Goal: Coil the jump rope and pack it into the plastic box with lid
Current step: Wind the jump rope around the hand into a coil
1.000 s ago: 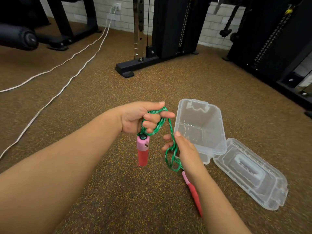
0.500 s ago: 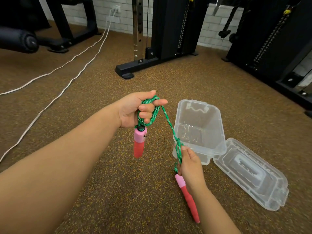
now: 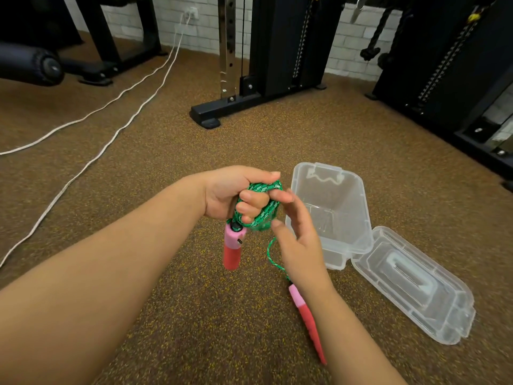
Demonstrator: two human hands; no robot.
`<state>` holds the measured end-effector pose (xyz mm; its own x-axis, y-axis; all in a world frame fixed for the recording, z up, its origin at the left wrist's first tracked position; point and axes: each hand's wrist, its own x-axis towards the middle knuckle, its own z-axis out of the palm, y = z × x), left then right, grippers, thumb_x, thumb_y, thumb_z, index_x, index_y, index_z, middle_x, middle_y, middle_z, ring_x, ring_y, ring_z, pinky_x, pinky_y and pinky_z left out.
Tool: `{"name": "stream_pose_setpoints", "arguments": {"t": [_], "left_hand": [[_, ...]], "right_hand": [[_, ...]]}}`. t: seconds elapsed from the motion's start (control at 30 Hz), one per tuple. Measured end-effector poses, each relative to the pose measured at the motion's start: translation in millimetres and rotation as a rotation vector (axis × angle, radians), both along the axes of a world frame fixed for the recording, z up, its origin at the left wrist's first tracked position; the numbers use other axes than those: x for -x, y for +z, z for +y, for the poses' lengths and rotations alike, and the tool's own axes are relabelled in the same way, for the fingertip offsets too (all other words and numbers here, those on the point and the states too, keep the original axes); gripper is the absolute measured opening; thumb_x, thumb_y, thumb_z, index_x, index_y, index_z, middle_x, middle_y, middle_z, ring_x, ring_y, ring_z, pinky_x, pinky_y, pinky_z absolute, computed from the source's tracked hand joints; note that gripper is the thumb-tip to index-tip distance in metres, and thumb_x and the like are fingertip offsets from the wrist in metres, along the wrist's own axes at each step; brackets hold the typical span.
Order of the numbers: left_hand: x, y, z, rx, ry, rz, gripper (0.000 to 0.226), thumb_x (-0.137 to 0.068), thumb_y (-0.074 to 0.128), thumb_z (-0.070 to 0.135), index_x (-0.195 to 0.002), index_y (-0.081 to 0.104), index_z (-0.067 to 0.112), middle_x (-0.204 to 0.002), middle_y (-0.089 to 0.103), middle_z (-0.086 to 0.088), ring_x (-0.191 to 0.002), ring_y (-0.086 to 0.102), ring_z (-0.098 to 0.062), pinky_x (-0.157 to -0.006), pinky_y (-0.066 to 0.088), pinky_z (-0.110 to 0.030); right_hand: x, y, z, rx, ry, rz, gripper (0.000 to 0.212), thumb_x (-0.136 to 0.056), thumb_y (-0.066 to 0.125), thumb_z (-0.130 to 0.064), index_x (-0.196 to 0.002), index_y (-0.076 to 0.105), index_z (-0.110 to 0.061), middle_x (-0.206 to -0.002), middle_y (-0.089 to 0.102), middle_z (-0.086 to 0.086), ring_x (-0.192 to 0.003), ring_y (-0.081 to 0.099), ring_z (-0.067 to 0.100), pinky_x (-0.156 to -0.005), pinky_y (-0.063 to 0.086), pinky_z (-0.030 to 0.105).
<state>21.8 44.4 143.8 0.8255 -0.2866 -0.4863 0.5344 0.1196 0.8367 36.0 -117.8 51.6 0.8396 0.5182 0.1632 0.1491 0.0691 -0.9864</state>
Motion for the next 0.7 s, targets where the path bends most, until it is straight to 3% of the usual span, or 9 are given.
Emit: {"name": "stream_pose_setpoints", "arguments": {"t": [0.07,0.17,0.23,0.3,0.43,0.53,0.6,0.7], "left_hand": [[1,0,1,0.021,-0.011,-0.004,0.044,-0.097,0.034,0.039,-0.086,0.066,0.011,-0.033,0.03,0.01,-0.031,0.03,-0.005,-0.043,0.033,-0.021],[2,1,3,0.052,0.034,0.007,0.044,-0.096,0.036,0.039,-0.086,0.067,0.01,-0.033,0.03,0.01,-0.03,0.029,-0.005,-0.041,0.034,-0.019],[2,0,5,0.063,0.1,0.007,0.043,-0.097,0.037,0.039,-0.091,0.067,0.008,-0.035,0.03,0.009,-0.031,0.03,-0.004,-0.039,0.036,-0.018],[-1,-2,6,0.075,0.193,0.006,0.043,-0.098,0.037,0.04,-0.098,0.067,0.008,-0.037,0.032,0.009,-0.032,0.031,-0.004,-0.039,0.038,-0.018],[-9,-7,6,0.126,0.389,0.013,0.053,-0.097,0.035,0.047,-0.113,0.061,0.003,-0.043,0.039,0.009,-0.035,0.034,-0.004,-0.04,0.038,-0.018],[-17,-11,7,0.125,0.523,-0.009,0.063,-0.096,0.029,0.055,-0.115,0.056,0.001,-0.05,0.052,0.004,-0.039,0.044,-0.009,-0.045,0.043,-0.02],[-21,-12,6,0.045,0.579,-0.062,0.061,-0.097,0.026,0.053,-0.113,0.051,0.0,-0.06,0.062,-0.004,-0.047,0.055,-0.014,-0.053,0.049,-0.026],[-18,-16,-3,-0.232,0.559,-0.183,0.047,-0.102,0.029,0.039,-0.117,0.046,-0.002,-0.073,0.067,-0.013,-0.062,0.062,-0.023,-0.07,0.052,-0.035]], "right_hand": [[2,3,9,-0.034,0.057,0.007,0.042,-0.093,0.051,-0.011,-0.134,0.046,-0.021,-0.136,0.055,-0.002,-0.129,0.047,0.006,-0.108,0.037,0.026],[7,1,12,-0.015,0.064,0.121,0.022,-0.098,0.049,-0.014,-0.112,0.058,-0.028,-0.099,0.066,-0.006,-0.094,0.061,0.004,-0.085,0.048,0.021],[11,-3,10,0.047,0.048,0.179,0.019,-0.099,0.045,-0.02,-0.099,0.061,-0.03,-0.069,0.06,-0.012,-0.076,0.06,0.011,-0.076,0.048,0.026],[16,-8,10,0.099,0.025,0.204,0.022,-0.1,0.042,-0.024,-0.096,0.063,-0.027,-0.055,0.053,-0.01,-0.064,0.059,0.012,-0.073,0.048,0.03],[26,-10,9,0.289,0.035,0.117,0.023,-0.099,0.044,-0.028,-0.087,0.063,-0.026,-0.061,0.053,-0.008,-0.059,0.055,0.007,-0.062,0.044,0.02],[31,-9,8,0.396,0.127,0.028,0.018,-0.094,0.05,-0.038,-0.084,0.058,-0.026,-0.064,0.055,-0.009,-0.062,0.057,0.016,-0.062,0.046,0.032],[32,-5,9,0.45,0.168,-0.047,0.014,-0.09,0.051,-0.044,-0.088,0.056,-0.031,-0.069,0.057,-0.011,-0.07,0.06,0.019,-0.07,0.049,0.039],[30,10,10,0.567,0.197,-0.185,0.023,-0.079,0.052,-0.053,-0.097,0.056,-0.038,-0.085,0.067,-0.012,-0.076,0.063,0.013,-0.075,0.053,0.039]]}}
